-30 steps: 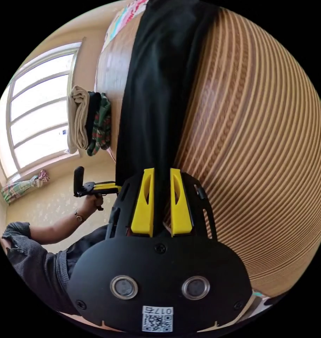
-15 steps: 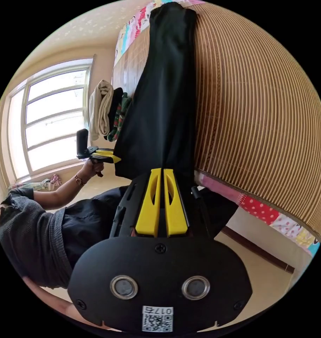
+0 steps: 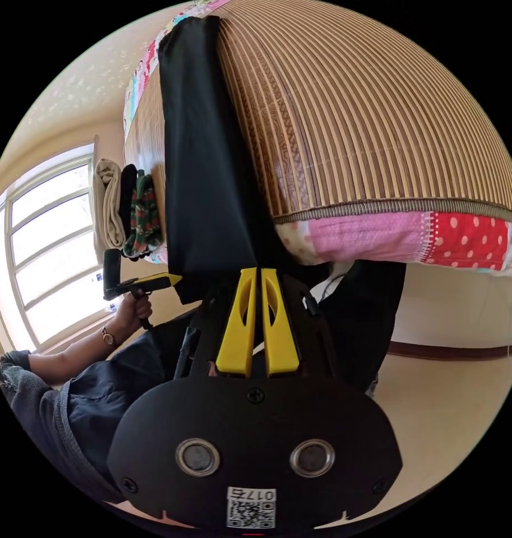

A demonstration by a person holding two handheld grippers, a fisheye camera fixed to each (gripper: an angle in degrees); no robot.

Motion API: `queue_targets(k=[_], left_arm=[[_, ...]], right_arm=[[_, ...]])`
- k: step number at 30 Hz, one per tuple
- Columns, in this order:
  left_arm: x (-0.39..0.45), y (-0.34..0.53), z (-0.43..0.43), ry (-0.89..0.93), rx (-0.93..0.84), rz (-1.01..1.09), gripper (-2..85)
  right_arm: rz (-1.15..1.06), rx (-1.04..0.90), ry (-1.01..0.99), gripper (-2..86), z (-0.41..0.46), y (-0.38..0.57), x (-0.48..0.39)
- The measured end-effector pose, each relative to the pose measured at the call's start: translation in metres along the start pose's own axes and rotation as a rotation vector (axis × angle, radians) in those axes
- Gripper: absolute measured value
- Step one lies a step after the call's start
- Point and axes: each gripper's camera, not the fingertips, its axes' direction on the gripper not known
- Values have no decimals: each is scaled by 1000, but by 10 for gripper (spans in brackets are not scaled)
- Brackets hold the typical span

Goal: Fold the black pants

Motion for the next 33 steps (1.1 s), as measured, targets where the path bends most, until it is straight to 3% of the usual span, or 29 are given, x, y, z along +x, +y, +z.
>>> queue_targets(k=[4, 11, 15, 18, 29, 33], left_arm=[[7, 13, 14, -132, -65, -44, 47], [-3, -13, -33, 133, 144, -33, 89], [8, -59, -45, 40, 196, 7, 109], [16, -94, -58, 56, 266, 31, 119], [43, -151, -52, 106, 266, 72, 53], [52, -122, -64, 196, 282, 145, 42]], right_arm=[[-29, 16, 8, 41, -17, -6, 15], [-77, 79, -181, 82, -64, -63, 59], [-127, 0, -369, 123, -60, -134, 87], [-149, 14, -351, 130, -60, -176, 94], [-193, 11, -399, 59, -22, -237, 113], [-250, 44, -563, 32, -38, -205, 131]])
